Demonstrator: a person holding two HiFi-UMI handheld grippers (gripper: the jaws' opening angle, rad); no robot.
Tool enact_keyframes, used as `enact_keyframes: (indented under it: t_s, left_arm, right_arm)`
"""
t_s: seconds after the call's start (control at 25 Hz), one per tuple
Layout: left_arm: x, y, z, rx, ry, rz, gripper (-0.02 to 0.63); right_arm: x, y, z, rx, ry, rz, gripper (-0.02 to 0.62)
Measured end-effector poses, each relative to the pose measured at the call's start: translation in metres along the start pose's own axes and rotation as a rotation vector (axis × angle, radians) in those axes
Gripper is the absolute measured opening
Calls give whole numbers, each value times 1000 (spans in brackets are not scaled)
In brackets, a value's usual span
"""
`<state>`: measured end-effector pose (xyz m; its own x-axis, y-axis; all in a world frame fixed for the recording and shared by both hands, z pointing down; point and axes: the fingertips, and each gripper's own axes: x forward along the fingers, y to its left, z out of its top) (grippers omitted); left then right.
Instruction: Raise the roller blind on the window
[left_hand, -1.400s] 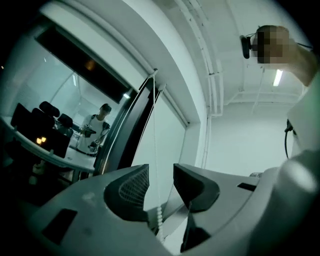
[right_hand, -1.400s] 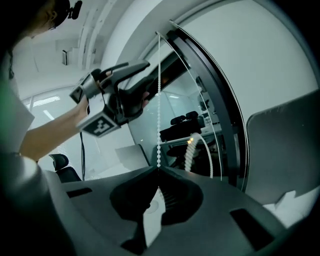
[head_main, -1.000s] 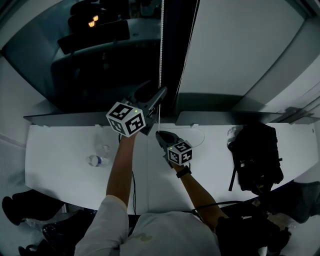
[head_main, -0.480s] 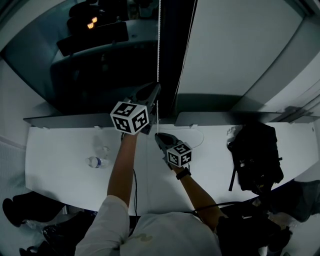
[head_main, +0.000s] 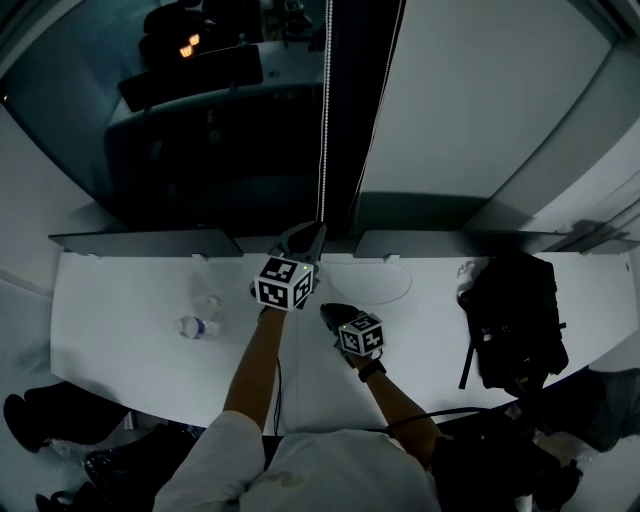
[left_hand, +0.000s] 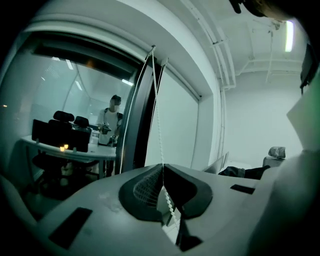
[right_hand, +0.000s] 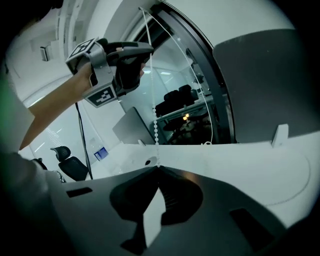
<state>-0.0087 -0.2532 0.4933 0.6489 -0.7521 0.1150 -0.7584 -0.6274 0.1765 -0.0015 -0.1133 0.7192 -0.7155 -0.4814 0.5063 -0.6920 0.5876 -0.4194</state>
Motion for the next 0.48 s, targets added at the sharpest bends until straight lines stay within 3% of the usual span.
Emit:
enact_keyframes:
  t_s: [0.08,0.2,0.28,0.36,0.48]
  left_arm:
    - [-6,-2,-10,36,0,23,9]
    - [-8,-6,-14,136,15,45,9]
    - [-11,-6,-12,204,18,76,9]
    - [-13,-3,-12,223,10,106,9]
    - [-11,-1,-16,192,2,107,9]
  right_arm:
    - [-5,2,-10,-1,24,18,5]
    - [-9,21,-15,-118,124,128,24]
    - [-17,31,-7,-162,174,194,136]
    - [-32,34,19,-175,142,209,165]
    - [-60,28,85,-182,-25,192,169]
